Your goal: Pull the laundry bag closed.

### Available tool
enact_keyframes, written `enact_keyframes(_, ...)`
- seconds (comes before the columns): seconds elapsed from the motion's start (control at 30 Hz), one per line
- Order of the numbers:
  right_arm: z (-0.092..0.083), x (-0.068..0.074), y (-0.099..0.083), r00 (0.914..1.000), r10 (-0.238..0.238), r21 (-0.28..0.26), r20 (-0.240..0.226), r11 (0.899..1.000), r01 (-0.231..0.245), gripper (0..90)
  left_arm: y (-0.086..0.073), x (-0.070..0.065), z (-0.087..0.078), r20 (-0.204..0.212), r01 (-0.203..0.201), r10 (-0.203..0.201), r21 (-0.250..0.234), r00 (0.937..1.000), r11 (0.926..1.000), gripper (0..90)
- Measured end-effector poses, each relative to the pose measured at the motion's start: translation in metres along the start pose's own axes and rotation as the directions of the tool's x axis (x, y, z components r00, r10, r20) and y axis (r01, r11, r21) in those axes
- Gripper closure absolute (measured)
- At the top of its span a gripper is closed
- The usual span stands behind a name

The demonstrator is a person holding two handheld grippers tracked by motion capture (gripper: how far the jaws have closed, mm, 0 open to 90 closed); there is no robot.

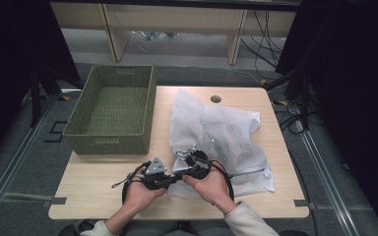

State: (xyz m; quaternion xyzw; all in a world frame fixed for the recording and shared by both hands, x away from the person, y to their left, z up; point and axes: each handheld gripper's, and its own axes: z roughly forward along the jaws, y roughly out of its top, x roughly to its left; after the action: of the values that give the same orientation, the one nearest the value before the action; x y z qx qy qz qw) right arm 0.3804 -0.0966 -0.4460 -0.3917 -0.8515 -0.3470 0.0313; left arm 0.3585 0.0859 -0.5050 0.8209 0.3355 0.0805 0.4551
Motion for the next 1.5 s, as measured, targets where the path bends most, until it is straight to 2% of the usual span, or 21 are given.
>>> enact_keyframes(0.13,-0.001,0.001,-0.001,0.9996,0.028,-0.013,-0.004,1.0,-0.029,87.5,-0.001,-0.003,0.003,-0.006,0.013,-0.013,-0.029,0.9999,0.9995,88.6)
enact_keyframes(0.17,0.0,0.002,-0.001,0.9994,0.035,-0.017,0.0,0.999,-0.035,87.6,-0.001,-0.001,0.002,-0.007,0.001,-0.001,-0.007,1.0,1.0,88.6)
enact_keyframes(0.27,-0.001,0.002,-0.001,0.9993,0.038,-0.012,0.002,0.999,-0.038,87.7,0.0,-0.001,0.001,-0.006,-0.003,0.003,-0.013,1.0,0.9999,88.6)
enact_keyframes(0.3,-0.002,0.001,-0.001,0.9996,0.019,-0.018,0.019,1.0,-0.018,87.7,0.0,-0.001,0.001,-0.002,-0.004,0.004,-0.019,1.0,0.9998,88.6)
enact_keyframes(0.47,-0.003,0.002,-0.001,0.9982,0.049,0.0,0.036,0.999,-0.049,87.9,0.001,-0.002,0.0,-0.013,-0.01,0.009,-0.032,0.9999,0.9994,88.6)
enact_keyframes(0.5,-0.004,0.002,-0.001,0.9984,0.049,0.005,0.029,0.999,-0.049,87.9,0.001,-0.003,0.0,-0.004,0.009,-0.009,-0.048,1.0,0.9988,88.6)
enact_keyframes(0.63,-0.005,0.002,-0.002,0.9974,0.063,0.008,0.036,0.998,-0.064,88.0,0.002,-0.004,-0.002,-0.004,0.018,-0.019,-0.068,0.9998,0.9975,88.7)
enact_keyframes(0.8,-0.005,-0.001,-0.003,0.9967,0.075,0.015,0.032,0.997,-0.075,88.0,0.002,-0.005,-0.004,0.018,0.008,-0.008,-0.05,0.9998,0.9987,88.7)
enact_keyframes(0.83,-0.005,-0.003,-0.003,0.9974,0.065,0.013,0.03,0.998,-0.066,88.1,0.002,-0.005,-0.003,-0.015,0.006,-0.007,-0.072,0.9999,0.9974,88.7)
enact_keyframes(0.9,-0.005,-0.003,-0.004,0.9962,0.079,0.02,0.037,0.997,-0.08,88.0,0.002,-0.008,-0.003,0.006,0.027,-0.026,-0.062,0.9996,0.9977,88.7)
enact_keyframes(0.93,-0.005,-0.004,-0.004,0.9975,0.06,0.021,0.038,0.998,-0.06,88.0,0.002,-0.008,-0.003,0.004,0.024,-0.023,-0.06,0.9997,0.9979,88.8)
enact_keyframes(0.97,-0.005,-0.002,-0.004,0.9966,0.072,0.021,0.04,0.997,-0.073,88.0,0.002,-0.008,-0.002,0.009,0.023,-0.022,-0.071,0.9997,0.9972,88.7)
enact_keyframes(1.0,-0.005,-0.002,-0.004,0.9974,0.062,0.019,0.038,0.998,-0.063,88.0,0.002,-0.006,-0.002,-0.003,0.005,-0.005,-0.054,1.0,0.9986,88.8)
enact_keyframes(1.03,-0.005,-0.002,-0.004,0.9985,0.051,0.023,0.023,0.998,-0.051,88.0,0.001,-0.007,-0.001,-0.012,0.019,-0.02,-0.074,0.9997,0.9971,88.7)
enact_keyframes(1.07,-0.007,-0.002,-0.004,0.9972,0.075,0.015,0.005,0.997,-0.075,88.0,0.001,-0.007,-0.001,-0.014,0.021,-0.022,-0.071,0.9997,0.9973,88.7)
enact_keyframes(1.1,-0.008,-0.001,-0.004,0.9981,0.06,0.007,0.011,0.998,-0.06,87.9,0.001,-0.005,-0.002,-0.024,-0.017,0.016,-0.057,0.9996,0.9982,88.7)
enact_keyframes(1.13,-0.008,-0.001,-0.004,0.9984,0.051,0.009,0.023,0.999,-0.051,88.0,0.002,-0.005,-0.003,-0.02,-0.029,0.028,-0.058,0.9994,0.9979,88.7)
enact_keyframes(1.17,-0.009,0.0,-0.004,0.9984,0.05,0.001,0.028,0.999,-0.05,88.0,0.002,-0.007,-0.002,-0.025,-0.014,0.012,-0.083,0.9996,0.9965,88.7)
enact_keyframes(1.3,-0.01,-0.001,-0.004,0.9961,0.081,-0.019,0.035,0.997,-0.08,88.0,0.003,-0.009,-0.004,-0.034,-0.019,0.016,-0.087,0.9993,0.996,88.7)
enact_keyframes(1.37,-0.01,-0.002,-0.005,0.9957,0.088,-0.022,0.029,0.996,-0.087,88.0,0.003,-0.011,-0.003,0.001,0.011,-0.011,-0.101,0.9999,0.9948,88.7)
enact_keyframes(1.5,-0.01,-0.002,-0.004,0.9954,0.091,-0.011,0.031,0.996,-0.091,88.0,0.003,-0.011,-0.003,-0.007,0.0,-0.001,-0.095,1.0,0.9955,88.7)
